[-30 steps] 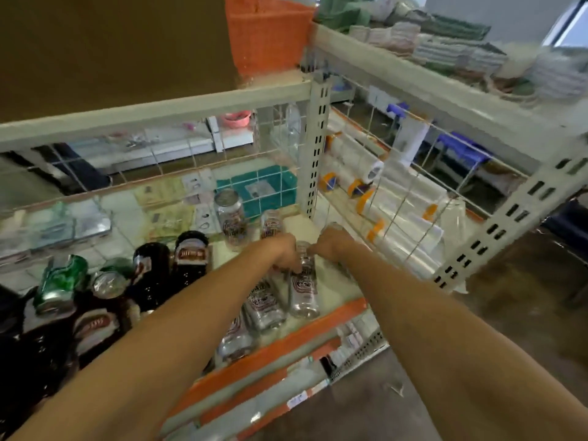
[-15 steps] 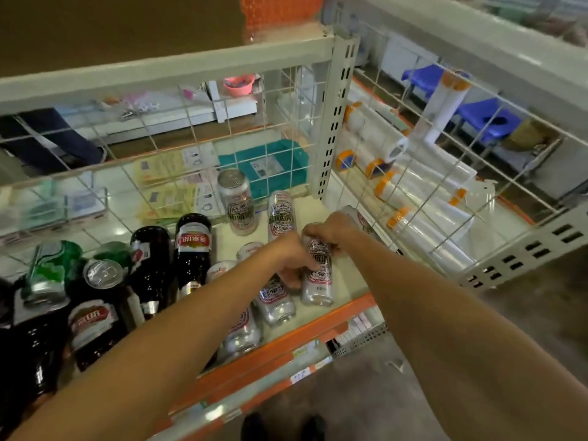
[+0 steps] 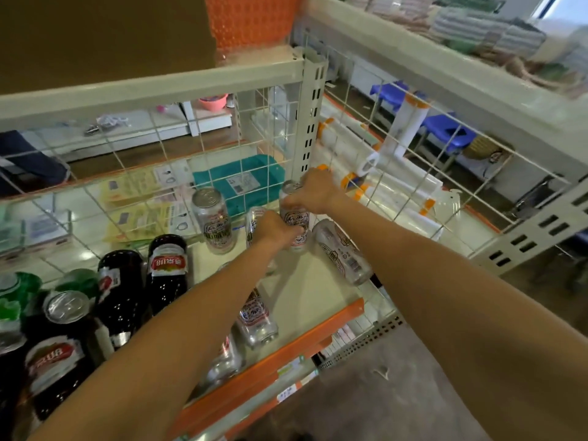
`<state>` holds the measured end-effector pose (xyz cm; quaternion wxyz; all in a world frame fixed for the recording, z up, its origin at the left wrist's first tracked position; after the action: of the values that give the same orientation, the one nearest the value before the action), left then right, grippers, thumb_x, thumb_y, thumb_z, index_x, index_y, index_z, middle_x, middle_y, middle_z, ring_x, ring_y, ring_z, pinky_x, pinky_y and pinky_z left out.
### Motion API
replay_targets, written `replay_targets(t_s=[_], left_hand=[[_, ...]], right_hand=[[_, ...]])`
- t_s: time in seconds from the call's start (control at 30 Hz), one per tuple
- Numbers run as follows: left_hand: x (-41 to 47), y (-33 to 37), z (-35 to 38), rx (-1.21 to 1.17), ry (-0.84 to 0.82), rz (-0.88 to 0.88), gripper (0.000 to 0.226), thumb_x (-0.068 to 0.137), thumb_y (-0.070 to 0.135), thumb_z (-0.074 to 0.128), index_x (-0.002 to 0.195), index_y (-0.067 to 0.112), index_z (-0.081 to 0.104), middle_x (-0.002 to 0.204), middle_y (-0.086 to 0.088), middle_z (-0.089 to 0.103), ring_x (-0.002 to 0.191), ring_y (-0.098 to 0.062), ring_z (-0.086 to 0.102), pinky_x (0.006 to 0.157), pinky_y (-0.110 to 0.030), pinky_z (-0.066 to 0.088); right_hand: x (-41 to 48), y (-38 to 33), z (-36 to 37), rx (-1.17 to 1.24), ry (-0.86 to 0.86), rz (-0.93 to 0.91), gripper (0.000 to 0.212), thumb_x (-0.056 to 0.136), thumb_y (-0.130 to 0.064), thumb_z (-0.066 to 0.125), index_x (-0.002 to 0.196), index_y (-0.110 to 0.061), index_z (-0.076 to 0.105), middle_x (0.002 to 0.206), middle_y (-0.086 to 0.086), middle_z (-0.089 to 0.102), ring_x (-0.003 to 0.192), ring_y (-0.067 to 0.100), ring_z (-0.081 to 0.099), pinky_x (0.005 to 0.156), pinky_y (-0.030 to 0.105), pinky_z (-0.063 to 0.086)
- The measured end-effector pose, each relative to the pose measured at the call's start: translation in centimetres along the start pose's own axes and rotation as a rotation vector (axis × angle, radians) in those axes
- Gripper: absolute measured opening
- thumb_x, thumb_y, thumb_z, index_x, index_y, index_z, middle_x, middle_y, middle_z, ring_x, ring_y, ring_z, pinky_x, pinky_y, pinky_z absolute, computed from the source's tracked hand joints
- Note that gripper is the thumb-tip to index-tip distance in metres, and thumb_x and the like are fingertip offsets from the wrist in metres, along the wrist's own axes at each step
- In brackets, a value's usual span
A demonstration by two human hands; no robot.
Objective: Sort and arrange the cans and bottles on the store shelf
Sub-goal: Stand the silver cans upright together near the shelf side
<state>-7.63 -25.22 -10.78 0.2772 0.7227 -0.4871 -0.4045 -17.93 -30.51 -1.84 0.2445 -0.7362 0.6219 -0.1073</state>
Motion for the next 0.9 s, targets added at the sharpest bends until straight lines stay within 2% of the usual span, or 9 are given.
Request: replay_targets(t_s=[0.07,0.17,0.3,0.43,0.5,0.57,0.63,0.73,0.9], left_hand=[[1.1,0.6,-0.2,-0.012,0.026,0.027,0.030,0.077,0.022,0.077,0.102,0.006,0.069,0.097,-0.013,0.071,0.084,-0.025,0.065,0.069,-0.030,0.050],[2.3,1.2,-0.1,-0.053,0.082,0.053,0.032,0.080,0.025,0.076,0.104,0.005,0.069,0.100,-0.012,0.071,0.093,-0.027,0.066,0.071,-0.029,0.047],[3.5,1.4,0.3,-0.108,0.111,0.045,0.036,0.081,0.024,0.076,0.111,0.008,0.068,0.110,-0.013,0.070,0.101,-0.029,0.066,0.084,-0.036,0.055],[4.1,1.1,0.2,-0.103,0.099,0.052,0.042,0.081,0.025,0.075,0.118,0.008,0.064,0.115,-0.011,0.069,0.105,-0.028,0.065,0.088,-0.036,0.053],[3.8,0.8,0.1,-0.086,0.086,0.038,0.043,0.083,0.024,0.074,0.118,0.003,0.061,0.111,-0.006,0.066,0.103,-0.025,0.063,0.084,-0.033,0.051],[3.2,0.1,-0.1,-0.069,0.064,-0.009,0.025,0.083,0.019,0.074,0.100,0.003,0.063,0.100,-0.005,0.062,0.096,-0.025,0.065,0.080,-0.033,0.053],[2.6,-1.1,0.7,-0.071,-0.020,-0.085,0.013,0.082,0.010,0.074,0.082,0.005,0.063,0.096,-0.013,0.071,0.083,-0.030,0.072,0.069,-0.041,0.060],[0.7,-3.0,2.6,-0.078,-0.164,-0.181,0.016,0.083,0.005,0.073,0.095,-0.001,0.065,0.095,-0.021,0.071,0.073,-0.032,0.072,0.049,-0.034,0.058],[-1.1,-3.8,5.1,-0.114,-0.253,-0.169,0.020,0.085,0.003,0.072,0.101,-0.009,0.066,0.096,-0.027,0.070,0.080,-0.039,0.072,0.073,-0.048,0.061]], right_hand=[[0.2,0.0,-0.1,0.028,0.060,-0.007,0.042,0.075,-0.035,0.079,0.094,-0.012,0.050,0.082,-0.002,0.049,0.072,0.012,0.049,0.049,0.023,0.033],[0.8,0.8,0.1,0.094,0.122,0.008,0.058,0.076,-0.034,0.079,0.120,-0.012,0.048,0.101,0.003,0.054,0.086,0.017,0.053,0.056,0.025,0.038],[1.7,1.9,0.4,0.174,0.172,0.054,0.066,0.076,-0.037,0.080,0.128,-0.013,0.048,0.115,0.007,0.050,0.100,0.022,0.054,0.074,0.029,0.044],[1.7,2.1,0.5,0.168,0.155,0.058,0.072,0.077,-0.039,0.080,0.135,-0.014,0.045,0.124,0.007,0.046,0.106,0.021,0.051,0.079,0.029,0.042],[1.2,2.5,0.4,0.217,0.143,0.063,0.061,0.085,-0.046,0.070,0.133,-0.014,0.048,0.119,0.004,0.051,0.101,0.018,0.051,0.079,0.030,0.041],[0.5,3.2,0.5,0.258,0.120,0.099,0.054,0.096,-0.056,0.045,0.129,-0.014,0.053,0.118,0.007,0.059,0.101,0.022,0.055,0.084,0.034,0.042],[-0.2,4.7,1.2,0.175,0.101,0.165,0.061,0.098,-0.063,0.026,0.112,-0.012,0.058,0.112,0.012,0.064,0.099,0.030,0.061,0.084,0.040,0.047],[-1.9,7.4,3.1,-0.139,-0.012,0.223,0.030,0.101,-0.040,0.042,0.096,-0.013,0.053,0.101,0.009,0.062,0.088,0.026,0.059,0.071,0.033,0.044],[-3.3,8.8,6.7,-0.452,-0.078,0.182,0.036,0.093,-0.022,0.055,0.129,-0.016,0.056,0.126,0.010,0.058,0.119,0.031,0.054,0.096,0.037,0.047]])
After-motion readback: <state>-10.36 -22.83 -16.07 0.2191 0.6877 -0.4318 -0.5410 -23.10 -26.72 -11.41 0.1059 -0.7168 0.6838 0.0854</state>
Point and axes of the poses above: each hand's wrist, its own x-axis towards the middle knuckle, its own z-axis out of the palm, y = z × x, the point moved 9 cm from there along x, towards the middle knuckle
